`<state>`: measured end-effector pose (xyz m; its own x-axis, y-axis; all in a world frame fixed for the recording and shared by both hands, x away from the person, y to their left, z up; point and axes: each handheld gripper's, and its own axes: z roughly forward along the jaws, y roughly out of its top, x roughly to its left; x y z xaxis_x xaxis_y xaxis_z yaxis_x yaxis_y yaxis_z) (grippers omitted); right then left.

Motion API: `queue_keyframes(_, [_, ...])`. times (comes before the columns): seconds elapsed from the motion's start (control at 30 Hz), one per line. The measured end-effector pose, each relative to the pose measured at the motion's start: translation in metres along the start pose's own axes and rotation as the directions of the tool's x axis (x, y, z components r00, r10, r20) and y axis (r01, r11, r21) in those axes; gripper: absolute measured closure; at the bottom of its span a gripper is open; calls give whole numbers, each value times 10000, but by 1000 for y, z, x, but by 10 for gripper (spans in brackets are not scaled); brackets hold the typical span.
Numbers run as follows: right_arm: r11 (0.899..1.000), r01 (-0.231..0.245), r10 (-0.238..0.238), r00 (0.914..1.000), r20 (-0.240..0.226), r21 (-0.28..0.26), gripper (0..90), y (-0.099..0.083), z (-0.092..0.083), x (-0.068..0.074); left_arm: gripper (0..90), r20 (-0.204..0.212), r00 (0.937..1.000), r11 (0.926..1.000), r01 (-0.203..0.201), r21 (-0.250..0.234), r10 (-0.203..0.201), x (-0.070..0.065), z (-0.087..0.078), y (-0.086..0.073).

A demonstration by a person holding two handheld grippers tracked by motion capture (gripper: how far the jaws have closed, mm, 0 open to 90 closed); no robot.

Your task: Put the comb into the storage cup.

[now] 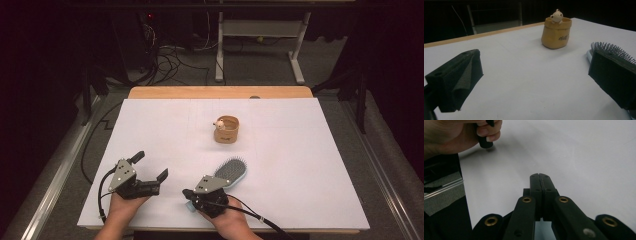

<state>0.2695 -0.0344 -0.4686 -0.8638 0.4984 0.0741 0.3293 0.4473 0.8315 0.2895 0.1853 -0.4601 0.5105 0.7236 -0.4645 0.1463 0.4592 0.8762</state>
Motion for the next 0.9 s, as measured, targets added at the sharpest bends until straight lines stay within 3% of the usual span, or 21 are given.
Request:
queue_keyframes(0.23, [9969,244,-250,9997,65,750,900,-1,5,4,2,52,10000,10000,22,9,-22,-1,0,0])
queue_keyframes(0.9, [9935,332,-290,9988,-403,1090,900,-5,-10,-2,5,83,9999,9999,97,64,-97,-1,-1,0])
